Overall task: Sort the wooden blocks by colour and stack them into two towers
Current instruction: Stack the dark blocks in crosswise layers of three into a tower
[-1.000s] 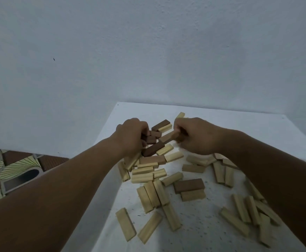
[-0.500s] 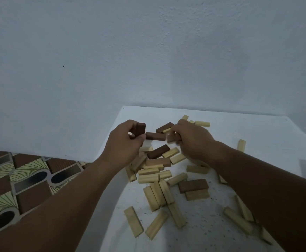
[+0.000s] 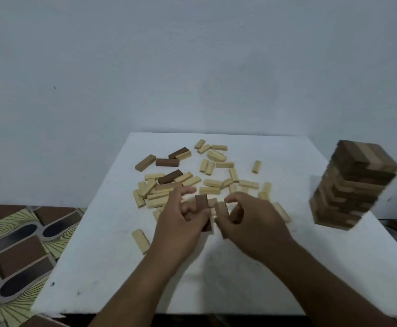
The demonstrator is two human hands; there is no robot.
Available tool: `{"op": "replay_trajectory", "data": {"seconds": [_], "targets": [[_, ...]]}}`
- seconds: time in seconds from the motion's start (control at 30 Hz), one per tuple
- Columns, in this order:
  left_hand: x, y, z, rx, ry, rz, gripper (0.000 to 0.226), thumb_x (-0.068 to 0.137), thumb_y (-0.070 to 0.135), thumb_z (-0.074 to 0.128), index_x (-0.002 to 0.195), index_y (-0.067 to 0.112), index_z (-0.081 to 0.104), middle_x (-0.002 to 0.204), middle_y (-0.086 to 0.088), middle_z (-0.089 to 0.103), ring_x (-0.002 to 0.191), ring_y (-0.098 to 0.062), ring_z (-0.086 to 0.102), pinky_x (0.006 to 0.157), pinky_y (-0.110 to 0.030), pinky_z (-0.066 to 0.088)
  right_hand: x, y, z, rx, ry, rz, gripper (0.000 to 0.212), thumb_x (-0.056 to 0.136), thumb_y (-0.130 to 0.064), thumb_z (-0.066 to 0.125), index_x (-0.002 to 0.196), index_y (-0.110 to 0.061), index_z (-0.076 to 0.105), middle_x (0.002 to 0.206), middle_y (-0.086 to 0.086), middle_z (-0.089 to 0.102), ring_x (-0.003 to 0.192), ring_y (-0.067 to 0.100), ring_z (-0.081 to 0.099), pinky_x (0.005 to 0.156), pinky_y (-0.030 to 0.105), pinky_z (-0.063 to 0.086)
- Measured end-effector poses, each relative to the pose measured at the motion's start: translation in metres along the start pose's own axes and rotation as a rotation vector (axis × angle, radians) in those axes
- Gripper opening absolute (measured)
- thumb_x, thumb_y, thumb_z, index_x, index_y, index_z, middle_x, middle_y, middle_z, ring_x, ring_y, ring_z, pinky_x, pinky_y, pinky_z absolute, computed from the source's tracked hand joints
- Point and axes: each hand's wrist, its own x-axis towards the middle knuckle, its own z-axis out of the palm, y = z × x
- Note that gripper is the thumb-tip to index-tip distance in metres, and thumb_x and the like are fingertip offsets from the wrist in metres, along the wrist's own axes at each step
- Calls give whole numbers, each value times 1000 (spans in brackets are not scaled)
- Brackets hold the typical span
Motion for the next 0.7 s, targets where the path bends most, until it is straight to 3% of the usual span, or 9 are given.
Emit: {"op": "replay_trajectory", "data": {"seconds": [0.13, 0.3, 0.4, 0.5, 0.6, 0.67, 0.7], "targets": [[-39, -10, 17, 12, -16, 3, 32, 89, 14, 69, 111, 30, 52, 74, -1, 74, 67, -10, 70, 60, -14, 47, -48, 20, 4, -38, -20, 48, 25, 82, -57, 55, 97, -38, 51, 72, -9, 64, 73, 8, 60, 69, 30, 52], [-60, -24, 21, 302, 16, 90, 32, 82, 27, 77, 105, 39, 60, 75, 10, 72, 70, 2, 65, 59, -10, 43, -70, 31, 6, -7, 1, 1, 26, 81, -55, 63, 89, -30, 57, 68, -11, 59, 68, 6, 57, 63, 26, 50], [-64, -27, 21, 408, 45, 179, 39, 80, 29, 79, 115, 38, 64, 90, 21, 68, 78, 7, 63, 66, -4, 45, -76, 32, 5, 112, 56, -67, 30, 81, -49, 66, 99, -30, 52, 82, -14, 53, 73, 4, 55, 65, 24, 50], [-67, -29, 23, 530, 53, 271, 48, 82, 32, 78, 126, 33, 61, 103, 19, 63, 79, 1, 61, 68, -6, 44, -80, 38, -2, 187, 74, -42, 30, 83, -27, 66, 103, -24, 43, 93, -8, 48, 84, 7, 52, 72, 22, 49], [-65, -35, 23, 602, 78, 352, 26, 79, 29, 80, 103, 27, 71, 99, 13, 62, 84, -2, 56, 73, -14, 45, -79, 53, -2, 72, 139, -102, 34, 76, -2, 59, 107, -14, 54, 104, 0, 47, 89, 6, 48, 77, 13, 45], [-63, -36, 20, 657, 70, 414, 5, 80, 27, 79, 83, 27, 74, 86, 16, 64, 82, -1, 55, 74, -20, 43, -76, 61, 4, -13, 193, -158, 32, 74, 0, 59, 106, -6, 64, 105, 9, 56, 90, 11, 50, 78, 16, 47], [-63, -36, 19, 682, 57, 429, 8, 83, 24, 76, 76, 27, 73, 79, 18, 65, 79, -1, 56, 74, -21, 41, -74, 64, 6, -60, 230, -204, 31, 75, -1, 63, 106, -4, 67, 101, 11, 62, 89, 18, 56, 77, 21, 48]]}}
